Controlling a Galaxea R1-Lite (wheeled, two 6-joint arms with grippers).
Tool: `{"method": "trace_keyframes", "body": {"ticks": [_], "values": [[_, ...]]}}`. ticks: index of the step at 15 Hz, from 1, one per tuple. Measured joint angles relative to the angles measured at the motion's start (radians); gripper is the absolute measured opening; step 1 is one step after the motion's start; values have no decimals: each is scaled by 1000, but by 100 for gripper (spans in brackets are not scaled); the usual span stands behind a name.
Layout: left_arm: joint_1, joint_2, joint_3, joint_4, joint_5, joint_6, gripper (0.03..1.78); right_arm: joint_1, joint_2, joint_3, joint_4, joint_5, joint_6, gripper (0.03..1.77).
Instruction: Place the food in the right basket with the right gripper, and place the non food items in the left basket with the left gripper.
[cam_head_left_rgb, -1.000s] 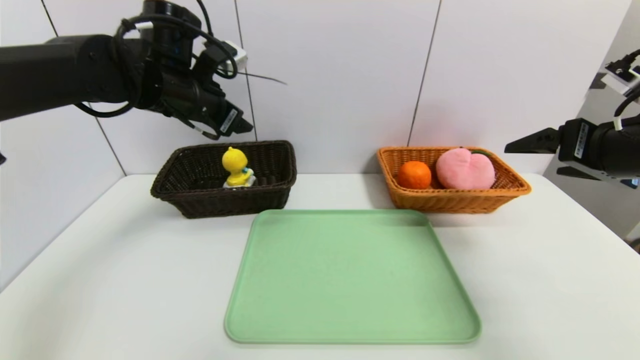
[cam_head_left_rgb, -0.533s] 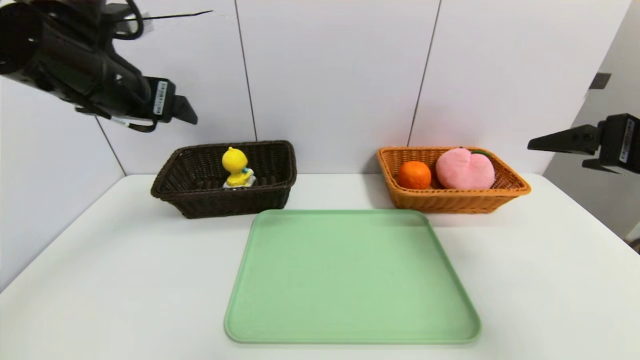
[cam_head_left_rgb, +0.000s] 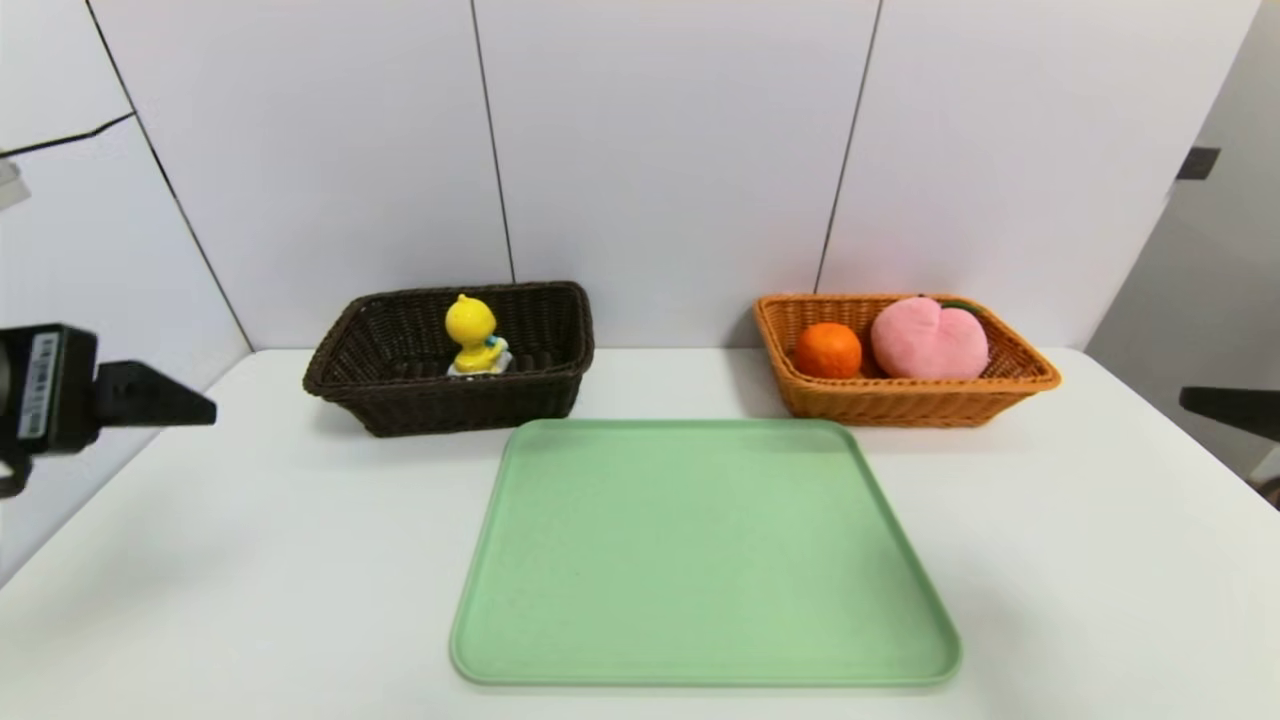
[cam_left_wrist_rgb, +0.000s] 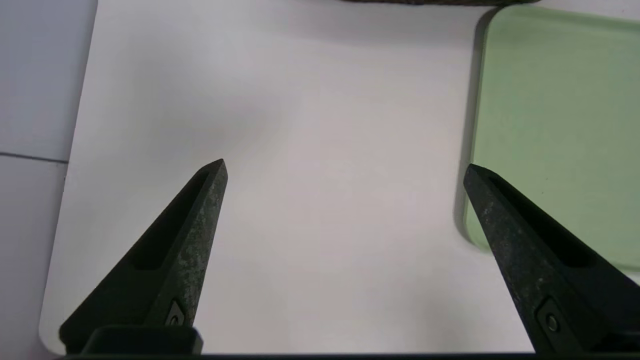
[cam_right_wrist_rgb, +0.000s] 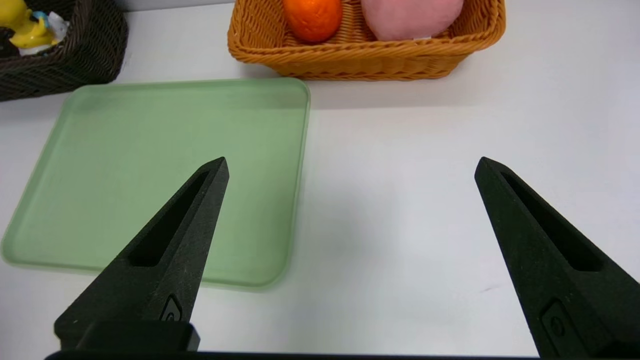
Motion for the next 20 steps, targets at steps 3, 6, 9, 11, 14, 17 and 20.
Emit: {"method": "trace_keyframes", "body": {"ticks": [3, 6, 9, 11, 14, 17, 20], "values": [[-1, -169, 184, -35, 1, -6, 167, 0, -107, 77, -6, 5, -3, 170], [0, -309, 335, -98, 1, -1, 169, 1, -211, 146, -6, 5, -14, 170], [7, -429, 444, -114, 0, 11, 169, -8, -311, 198, 5, 1, -33, 170], [36, -493, 500, -114, 0, 12, 169, -37, -369, 229, 9, 0, -51, 170], [111, -583, 557, -114, -3, 23, 169, -88, -460, 277, 16, 2, -79, 170], [157, -667, 617, -127, -6, 75, 169, -101, -520, 319, 22, 13, -87, 170], [169, -750, 713, -244, -54, 131, 169, -97, -546, 345, 12, 39, -94, 170]]}}
